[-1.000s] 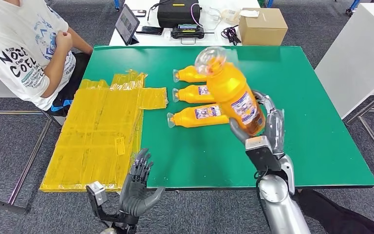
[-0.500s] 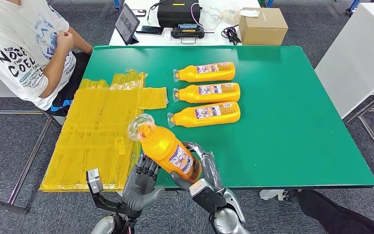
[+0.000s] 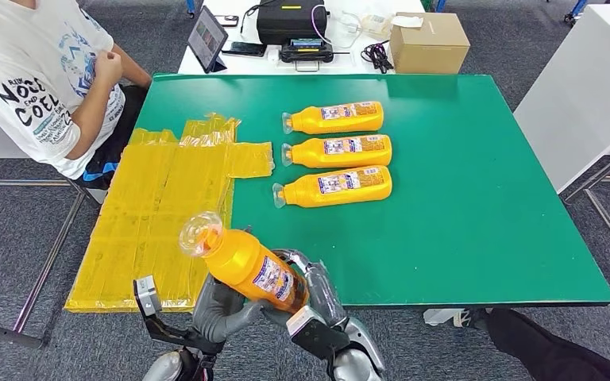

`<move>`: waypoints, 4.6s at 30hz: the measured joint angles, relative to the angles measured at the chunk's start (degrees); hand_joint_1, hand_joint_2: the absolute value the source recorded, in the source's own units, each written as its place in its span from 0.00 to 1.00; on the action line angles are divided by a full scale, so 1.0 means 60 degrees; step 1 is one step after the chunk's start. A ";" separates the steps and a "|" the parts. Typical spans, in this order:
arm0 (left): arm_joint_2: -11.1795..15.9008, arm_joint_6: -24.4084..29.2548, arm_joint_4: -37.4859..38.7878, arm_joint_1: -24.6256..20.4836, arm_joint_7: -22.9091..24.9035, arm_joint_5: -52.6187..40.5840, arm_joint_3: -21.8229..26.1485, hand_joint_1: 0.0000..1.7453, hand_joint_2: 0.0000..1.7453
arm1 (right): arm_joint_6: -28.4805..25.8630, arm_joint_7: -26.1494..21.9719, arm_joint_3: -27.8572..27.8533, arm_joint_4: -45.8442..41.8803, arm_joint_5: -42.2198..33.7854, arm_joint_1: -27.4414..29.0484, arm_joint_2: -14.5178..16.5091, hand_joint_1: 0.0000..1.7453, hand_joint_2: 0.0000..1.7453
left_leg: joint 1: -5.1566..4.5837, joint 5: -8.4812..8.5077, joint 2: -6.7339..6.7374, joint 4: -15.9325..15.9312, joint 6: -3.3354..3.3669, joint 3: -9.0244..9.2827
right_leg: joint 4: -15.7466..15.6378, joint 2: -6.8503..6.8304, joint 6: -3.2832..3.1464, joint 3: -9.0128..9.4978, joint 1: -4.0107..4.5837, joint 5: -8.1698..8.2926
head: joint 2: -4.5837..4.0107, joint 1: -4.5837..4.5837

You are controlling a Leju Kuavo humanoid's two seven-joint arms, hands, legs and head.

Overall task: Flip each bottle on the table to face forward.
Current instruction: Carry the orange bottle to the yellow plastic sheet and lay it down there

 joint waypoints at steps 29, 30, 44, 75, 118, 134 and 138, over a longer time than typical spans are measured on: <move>0.0009 0.0292 0.0996 0.0078 -0.0381 -0.0286 0.0811 1.00 1.00 | 0.1695 0.0368 0.1852 0.1798 0.0481 -0.1556 -0.0368 0.95 1.00 | 0.0000 0.0001 0.0034 0.0003 -0.0001 0.0002 | -0.0001 0.0012 0.0000 -0.0022 0.0001 0.0002 | 0.0000 -0.0003; -0.0007 0.0292 0.0994 0.0094 -0.0393 -0.0225 0.0842 1.00 1.00 | 0.1725 0.0372 0.1867 0.1823 0.0483 -0.1584 -0.0373 0.79 1.00 | 0.0000 0.0001 0.0036 0.0003 -0.0001 0.0003 | 0.0000 0.0013 -0.0001 -0.0022 0.0001 0.0002 | 0.0000 -0.0003; -0.0204 0.0718 0.0758 0.0177 -0.0553 -0.0305 0.1076 1.00 1.00 | 0.1646 0.0666 0.2129 0.1961 0.0621 -0.1618 -0.0402 0.00 1.00 | 0.0000 0.0001 0.0041 0.0004 -0.0001 0.0001 | 0.0000 0.0015 -0.0001 -0.0026 0.0001 0.0003 | 0.0000 -0.0002; -0.0634 0.5559 -0.0771 -0.0326 -0.2069 -0.3657 0.1544 1.00 1.00 | -0.0488 0.0695 0.0777 -0.2691 0.0039 0.0791 -0.0449 0.00 0.00 | -0.0001 0.0001 0.0015 0.0002 -0.0001 -0.0018 | 0.0000 0.0010 -0.0001 -0.0026 0.0000 0.0003 | 0.0000 0.0001; 0.1950 0.8417 0.6602 -0.5808 0.2533 -1.8452 0.1866 1.00 1.00 | 0.0285 -0.0016 0.0305 -0.4360 -0.1892 0.0511 -0.0089 0.00 0.00 | 0.0006 0.0025 0.0012 0.0002 -0.0018 -0.0017 | 0.0008 0.0007 -0.0001 -0.0022 0.0003 0.0009 | 0.0000 0.0003; 0.2127 0.5279 0.7701 -0.6757 0.2168 -1.6274 0.2721 0.89 1.00 | 0.0821 0.0192 0.0293 -0.4161 -0.1847 0.0510 0.0048 0.00 0.00 | 0.0007 0.0025 0.0011 0.0001 -0.0019 -0.0014 | 0.0009 0.0007 -0.0001 -0.0014 0.0003 0.0009 | 0.0000 0.0003; 0.2127 0.5022 0.7842 -0.6870 0.2462 -1.6191 0.2836 0.00 1.00 | 0.0858 0.0231 0.0293 -0.4003 -0.1762 0.0504 0.0087 0.00 0.00 | 0.0008 0.0025 0.0012 0.0000 -0.0019 -0.0005 | 0.0010 0.0007 -0.0001 -0.0010 0.0004 0.0009 | 0.0000 0.0002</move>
